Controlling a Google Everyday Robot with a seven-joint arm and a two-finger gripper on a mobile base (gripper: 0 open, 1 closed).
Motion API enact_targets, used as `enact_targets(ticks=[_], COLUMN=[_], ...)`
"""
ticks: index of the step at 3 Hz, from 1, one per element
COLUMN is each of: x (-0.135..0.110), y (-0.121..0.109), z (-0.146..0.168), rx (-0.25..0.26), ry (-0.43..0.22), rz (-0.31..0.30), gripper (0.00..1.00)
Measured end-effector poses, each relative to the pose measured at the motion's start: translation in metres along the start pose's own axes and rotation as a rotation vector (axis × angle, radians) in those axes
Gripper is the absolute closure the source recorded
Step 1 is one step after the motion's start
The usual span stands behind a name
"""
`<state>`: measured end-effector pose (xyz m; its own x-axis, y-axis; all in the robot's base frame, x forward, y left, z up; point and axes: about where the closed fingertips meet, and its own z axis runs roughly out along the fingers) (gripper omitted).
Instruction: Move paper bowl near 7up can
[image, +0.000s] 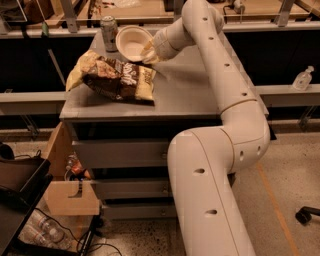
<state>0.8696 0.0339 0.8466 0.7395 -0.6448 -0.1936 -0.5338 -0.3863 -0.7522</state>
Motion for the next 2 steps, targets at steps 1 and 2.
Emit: enact_targets(ticks=[1,2], x=[-0.0012,-0.0020], y=[0.0015,0.0018], z=[0.0049,0.0069], rx=[-0.004,-0.007], ry=[-0.005,-0.007], rz=[0.001,0.001], gripper=[0.12,0.00])
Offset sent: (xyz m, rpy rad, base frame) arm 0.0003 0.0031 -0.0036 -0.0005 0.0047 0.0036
